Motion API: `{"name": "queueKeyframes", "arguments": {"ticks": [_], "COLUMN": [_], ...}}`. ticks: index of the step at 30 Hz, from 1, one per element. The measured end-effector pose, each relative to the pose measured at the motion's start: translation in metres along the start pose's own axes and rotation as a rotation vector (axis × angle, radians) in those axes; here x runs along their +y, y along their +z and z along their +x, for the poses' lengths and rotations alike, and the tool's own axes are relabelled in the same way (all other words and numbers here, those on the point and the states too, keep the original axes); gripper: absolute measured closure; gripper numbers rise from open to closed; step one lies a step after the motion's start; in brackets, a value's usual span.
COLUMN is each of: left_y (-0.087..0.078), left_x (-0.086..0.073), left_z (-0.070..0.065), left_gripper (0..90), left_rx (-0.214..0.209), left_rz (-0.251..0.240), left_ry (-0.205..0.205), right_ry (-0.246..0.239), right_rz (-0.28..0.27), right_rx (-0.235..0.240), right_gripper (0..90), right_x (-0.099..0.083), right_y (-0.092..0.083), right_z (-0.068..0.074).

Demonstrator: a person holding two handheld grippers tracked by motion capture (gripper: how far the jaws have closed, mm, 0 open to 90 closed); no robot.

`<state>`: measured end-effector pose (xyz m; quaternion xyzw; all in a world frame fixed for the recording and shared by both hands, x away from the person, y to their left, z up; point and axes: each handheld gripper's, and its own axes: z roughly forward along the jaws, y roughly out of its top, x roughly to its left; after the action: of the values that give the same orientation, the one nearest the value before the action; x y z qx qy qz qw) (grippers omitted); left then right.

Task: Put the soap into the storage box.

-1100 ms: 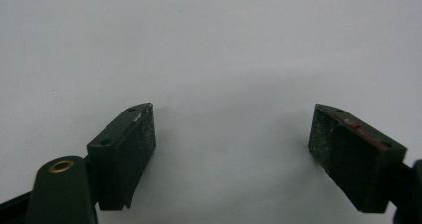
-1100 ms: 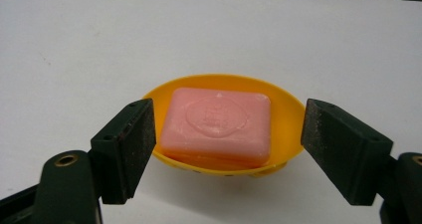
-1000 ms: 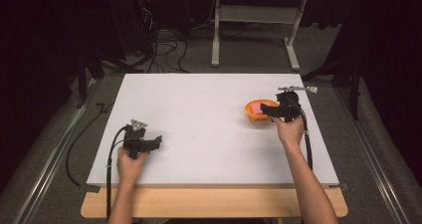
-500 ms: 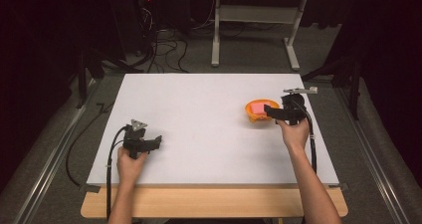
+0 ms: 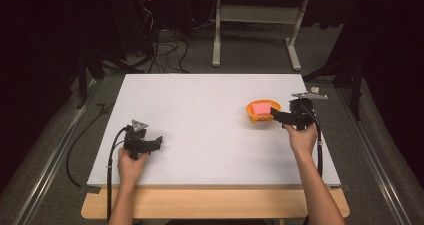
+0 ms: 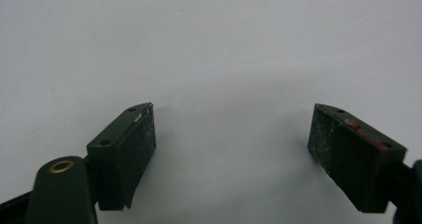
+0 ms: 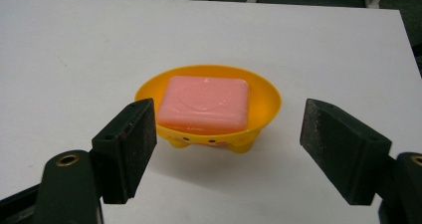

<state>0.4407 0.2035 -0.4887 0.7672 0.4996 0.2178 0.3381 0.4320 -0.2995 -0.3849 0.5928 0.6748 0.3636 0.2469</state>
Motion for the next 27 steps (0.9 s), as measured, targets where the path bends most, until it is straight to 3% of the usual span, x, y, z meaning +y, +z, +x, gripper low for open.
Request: {"name": "queueKeyframes", "arguments": {"ticks": [27], "left_y": [0.0], "left_x": [0.0], "left_z": [0.0], "left_gripper": [19.3], "left_rx": [0.0], "left_rz": [0.0], "left_ry": [0.0], "right_ry": [0.003], "right_rz": [-0.039], "right_rx": [0.03], "right_gripper": [23.1], "right_x": [-0.02], "right_y": [-0.026], "right_z": [-0.005]}}
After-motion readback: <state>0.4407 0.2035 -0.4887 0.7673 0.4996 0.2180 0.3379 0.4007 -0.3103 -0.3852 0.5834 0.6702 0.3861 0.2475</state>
